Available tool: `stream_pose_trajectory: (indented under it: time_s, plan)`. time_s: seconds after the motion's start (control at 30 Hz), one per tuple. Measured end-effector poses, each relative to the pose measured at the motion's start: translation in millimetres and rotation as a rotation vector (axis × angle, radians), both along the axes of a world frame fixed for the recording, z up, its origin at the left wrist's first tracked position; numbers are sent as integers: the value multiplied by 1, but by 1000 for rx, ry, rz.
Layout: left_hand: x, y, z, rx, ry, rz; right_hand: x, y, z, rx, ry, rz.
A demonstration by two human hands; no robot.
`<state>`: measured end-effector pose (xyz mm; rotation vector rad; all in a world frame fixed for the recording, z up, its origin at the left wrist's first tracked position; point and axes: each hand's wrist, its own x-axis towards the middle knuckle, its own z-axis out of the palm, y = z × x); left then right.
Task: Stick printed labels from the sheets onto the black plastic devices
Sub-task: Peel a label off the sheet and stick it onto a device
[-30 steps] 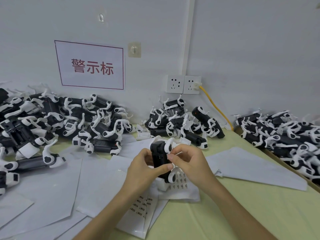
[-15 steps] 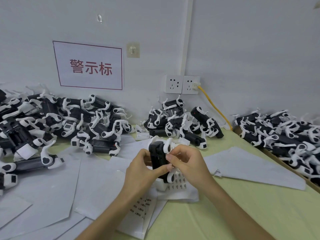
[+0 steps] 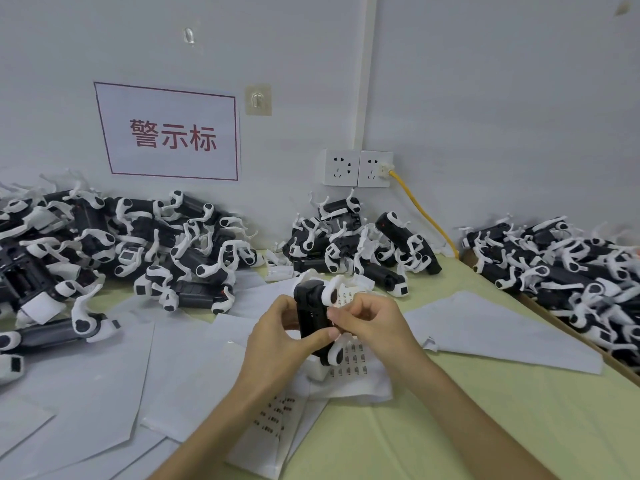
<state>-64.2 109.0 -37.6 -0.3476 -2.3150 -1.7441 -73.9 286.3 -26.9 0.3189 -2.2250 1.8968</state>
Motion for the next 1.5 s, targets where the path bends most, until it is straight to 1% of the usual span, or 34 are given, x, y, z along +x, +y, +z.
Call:
stream_pose_trajectory:
  time_s: [0.13, 0.27, 0.37, 0.43, 0.53, 0.77, 0.83, 0.93, 1.07, 1.17, 1.33, 1.43, 1.5]
  plan:
    - [1, 0, 5, 62, 4, -140, 5, -5, -1, 56, 23, 138]
    - [3, -1, 8, 104, 5, -292, 6, -6, -1, 76, 67, 127]
    - [5, -1, 10, 162, -33, -354, 7, -7, 1, 60, 67, 179]
    - [6, -2, 11, 210, -75, -386, 7, -8, 3, 40, 59, 216]
    - [6, -2, 11, 231, -112, -407, 8, -7, 5, 29, 42, 227]
    - [5, -1, 14, 248, -91, -409, 8, -3, 9, -8, 48, 222]
    - [5, 0, 15, 263, -77, -392, 8, 0, 12, -18, 59, 198]
    - [5, -2, 17, 312, -86, -366, 5, 5, 13, -40, 58, 60]
    - [0, -7, 19, 400, -173, -353, -1, 15, 14, -53, 45, -89]
    - [-1, -8, 20, 348, -179, -387, -2, 17, 15, -95, 64, -149]
    - [-1, -9, 14, 150, -207, -493, -5, 18, 15, -180, 81, -197]
    - [0, -9, 12, 91, -223, -507, -3, 21, 17, -201, 95, -174]
    - [3, -9, 14, 82, -219, -511, -2, 21, 19, -186, 116, -100]
